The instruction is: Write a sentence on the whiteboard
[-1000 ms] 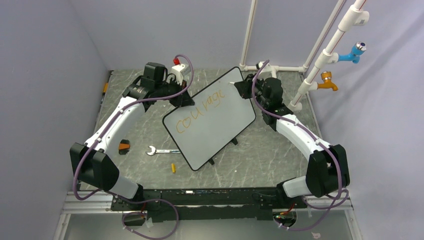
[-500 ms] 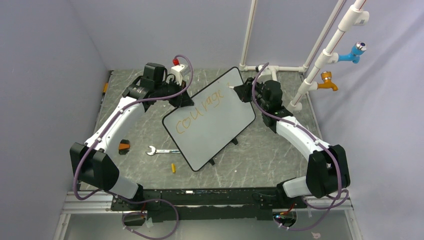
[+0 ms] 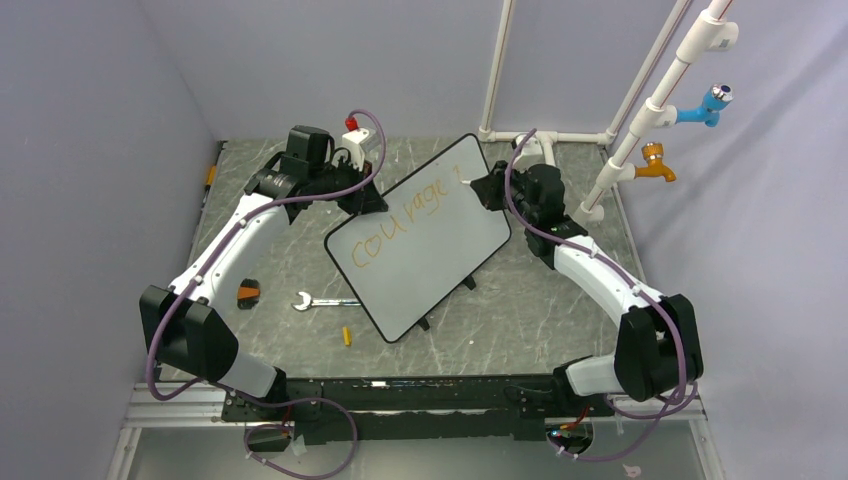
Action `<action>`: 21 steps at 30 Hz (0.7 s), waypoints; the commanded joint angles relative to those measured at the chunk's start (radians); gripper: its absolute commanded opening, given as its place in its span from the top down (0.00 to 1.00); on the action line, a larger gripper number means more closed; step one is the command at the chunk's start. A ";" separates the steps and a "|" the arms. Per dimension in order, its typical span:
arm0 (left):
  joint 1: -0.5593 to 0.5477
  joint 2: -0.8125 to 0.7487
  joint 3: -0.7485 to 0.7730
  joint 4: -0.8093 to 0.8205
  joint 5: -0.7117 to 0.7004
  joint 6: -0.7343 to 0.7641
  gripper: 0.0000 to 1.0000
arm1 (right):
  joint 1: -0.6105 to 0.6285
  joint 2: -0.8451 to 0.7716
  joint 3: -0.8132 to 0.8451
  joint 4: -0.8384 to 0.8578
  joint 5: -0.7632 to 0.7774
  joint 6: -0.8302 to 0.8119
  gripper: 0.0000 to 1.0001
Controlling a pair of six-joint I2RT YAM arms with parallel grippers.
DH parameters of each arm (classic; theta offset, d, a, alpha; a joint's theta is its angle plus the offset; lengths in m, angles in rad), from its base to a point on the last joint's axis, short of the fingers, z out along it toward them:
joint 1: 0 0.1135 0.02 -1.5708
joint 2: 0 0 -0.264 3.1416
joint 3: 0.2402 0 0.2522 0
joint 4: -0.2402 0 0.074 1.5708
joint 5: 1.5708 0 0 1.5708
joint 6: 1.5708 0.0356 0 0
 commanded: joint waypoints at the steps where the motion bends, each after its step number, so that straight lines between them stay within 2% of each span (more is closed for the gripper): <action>1: -0.007 -0.015 -0.028 -0.047 -0.111 0.117 1.00 | -0.003 -0.007 0.090 -0.033 0.046 -0.033 1.00; 14: -0.006 -0.016 -0.026 -0.047 -0.109 0.117 1.00 | -0.002 -0.082 0.127 -0.044 -0.006 -0.022 1.00; 21: -0.005 -0.020 -0.026 -0.046 -0.108 0.117 1.00 | 0.000 -0.034 0.163 -0.024 -0.049 -0.005 1.00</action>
